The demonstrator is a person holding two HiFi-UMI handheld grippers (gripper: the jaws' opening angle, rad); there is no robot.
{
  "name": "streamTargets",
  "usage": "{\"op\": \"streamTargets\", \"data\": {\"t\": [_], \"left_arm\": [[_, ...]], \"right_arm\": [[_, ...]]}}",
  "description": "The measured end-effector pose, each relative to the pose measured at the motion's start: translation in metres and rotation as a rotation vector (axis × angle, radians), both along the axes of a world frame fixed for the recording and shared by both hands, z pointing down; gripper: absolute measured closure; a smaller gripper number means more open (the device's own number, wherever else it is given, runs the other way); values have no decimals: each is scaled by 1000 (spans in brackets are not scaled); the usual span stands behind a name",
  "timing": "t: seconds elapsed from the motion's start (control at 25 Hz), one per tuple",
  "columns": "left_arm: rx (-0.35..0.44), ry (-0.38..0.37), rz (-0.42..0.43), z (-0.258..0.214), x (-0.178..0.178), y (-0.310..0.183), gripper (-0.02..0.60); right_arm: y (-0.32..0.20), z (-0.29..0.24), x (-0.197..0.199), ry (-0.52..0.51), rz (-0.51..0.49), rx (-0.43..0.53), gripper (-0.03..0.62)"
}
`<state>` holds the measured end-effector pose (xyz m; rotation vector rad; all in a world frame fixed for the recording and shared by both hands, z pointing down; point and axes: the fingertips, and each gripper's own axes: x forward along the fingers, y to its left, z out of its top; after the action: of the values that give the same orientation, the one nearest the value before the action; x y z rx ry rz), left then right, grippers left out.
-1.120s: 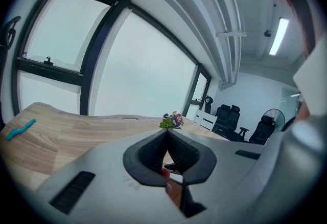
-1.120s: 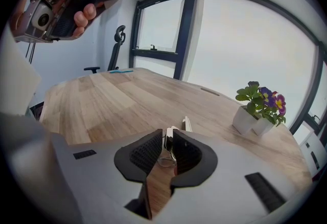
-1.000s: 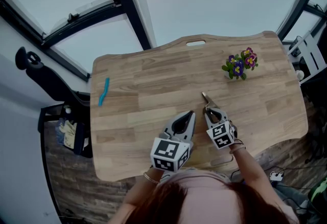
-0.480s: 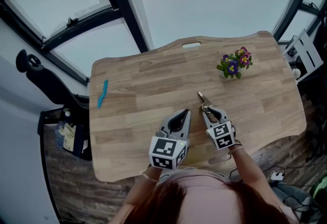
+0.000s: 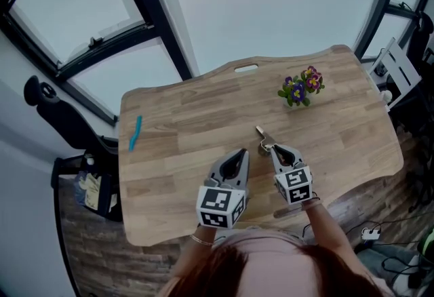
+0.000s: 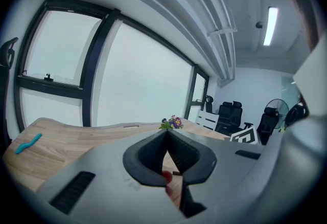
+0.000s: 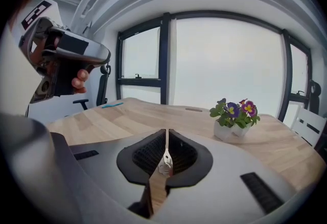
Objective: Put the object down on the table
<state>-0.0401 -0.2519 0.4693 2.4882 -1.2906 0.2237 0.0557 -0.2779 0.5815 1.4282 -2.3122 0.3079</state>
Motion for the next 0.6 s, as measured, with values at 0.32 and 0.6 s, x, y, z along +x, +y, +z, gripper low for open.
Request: {"op": "streamTargets", "data": {"t": [0.32, 0.6], "left_arm": [[28, -3, -5, -15, 4, 9, 581], [69, -16, -3, -34, 10, 23, 581]], "right_arm": [[14, -38, 8, -46, 43, 51, 592], [32, -83, 15, -117, 68, 116, 594]]}}
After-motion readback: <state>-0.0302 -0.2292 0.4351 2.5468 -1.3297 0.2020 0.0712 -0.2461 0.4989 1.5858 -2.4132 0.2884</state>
